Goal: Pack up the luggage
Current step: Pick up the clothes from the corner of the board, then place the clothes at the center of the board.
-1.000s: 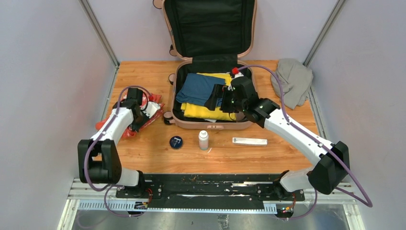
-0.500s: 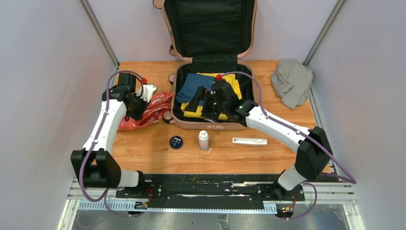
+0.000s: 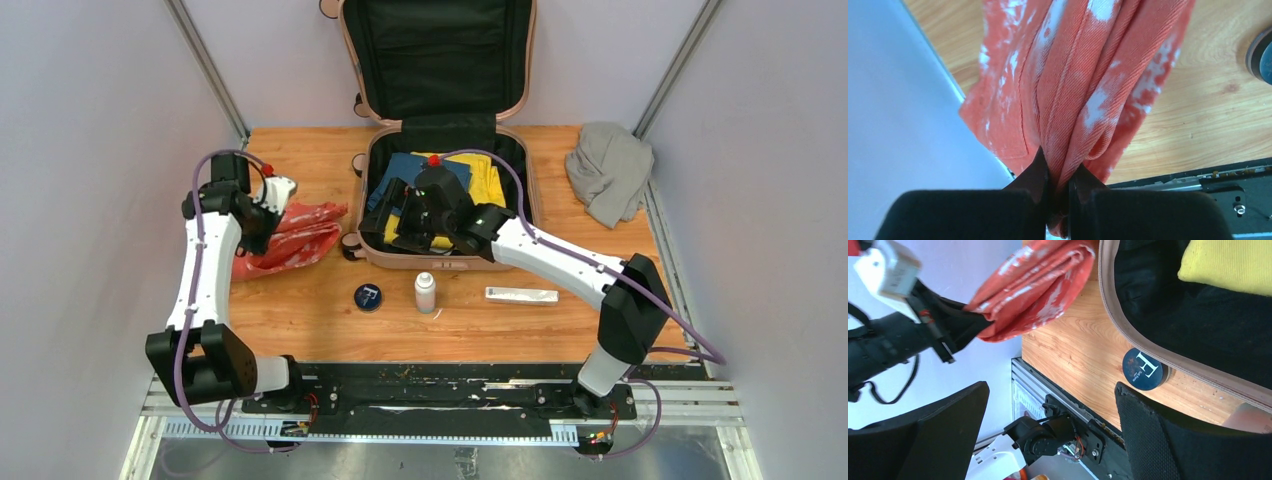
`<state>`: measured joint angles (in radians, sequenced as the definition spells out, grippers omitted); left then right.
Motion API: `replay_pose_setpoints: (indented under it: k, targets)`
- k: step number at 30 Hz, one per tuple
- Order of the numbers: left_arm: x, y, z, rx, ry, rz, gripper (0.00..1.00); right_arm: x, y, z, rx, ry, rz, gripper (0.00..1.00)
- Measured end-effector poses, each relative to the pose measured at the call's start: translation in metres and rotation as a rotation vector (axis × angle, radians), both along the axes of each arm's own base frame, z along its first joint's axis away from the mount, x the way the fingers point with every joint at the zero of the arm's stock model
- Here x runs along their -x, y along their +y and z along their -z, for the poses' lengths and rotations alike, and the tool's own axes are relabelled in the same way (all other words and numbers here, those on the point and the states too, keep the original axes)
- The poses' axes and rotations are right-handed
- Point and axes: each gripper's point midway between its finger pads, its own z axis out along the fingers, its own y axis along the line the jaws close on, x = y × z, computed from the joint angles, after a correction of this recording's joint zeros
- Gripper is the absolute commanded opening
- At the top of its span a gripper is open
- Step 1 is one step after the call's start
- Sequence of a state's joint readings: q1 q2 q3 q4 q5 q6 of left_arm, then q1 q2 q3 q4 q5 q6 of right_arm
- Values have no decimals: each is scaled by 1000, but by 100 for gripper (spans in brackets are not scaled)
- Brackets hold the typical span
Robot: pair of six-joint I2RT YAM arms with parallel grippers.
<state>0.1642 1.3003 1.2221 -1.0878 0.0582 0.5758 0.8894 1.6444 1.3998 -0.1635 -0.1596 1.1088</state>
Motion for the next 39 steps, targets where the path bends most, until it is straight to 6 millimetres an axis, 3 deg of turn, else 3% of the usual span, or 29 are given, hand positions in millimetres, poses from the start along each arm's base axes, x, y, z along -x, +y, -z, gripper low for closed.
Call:
replay_pose_setpoints:
  k: [7,16,21,27,30,34,36,39]
  targets:
    - [-17,1,-42,26,-86,-66,0,6,19,3,-3,19,-23,100]
    - [-11,-28,-62,201,-71,-116,0,-2,53,15,-42,76,-29,100]
    - [-15,-37,-77,257,-106,-136,0,-4,63,18,-89,113,-22,100]
    - [-14,-55,-78,360,-94,-136,0,-9,68,17,-106,102,-16,98]
    - [-12,-62,-74,400,-77,-126,0,-15,70,22,-96,87,-10,81]
    - [-8,-73,-73,459,-61,-112,0,-28,73,34,-88,84,-7,47]
    - [-6,-80,-75,491,-57,-100,0,-39,71,44,-85,94,-4,40]
    - [-5,-93,-76,529,-46,-64,0,-61,61,57,-78,112,14,39]
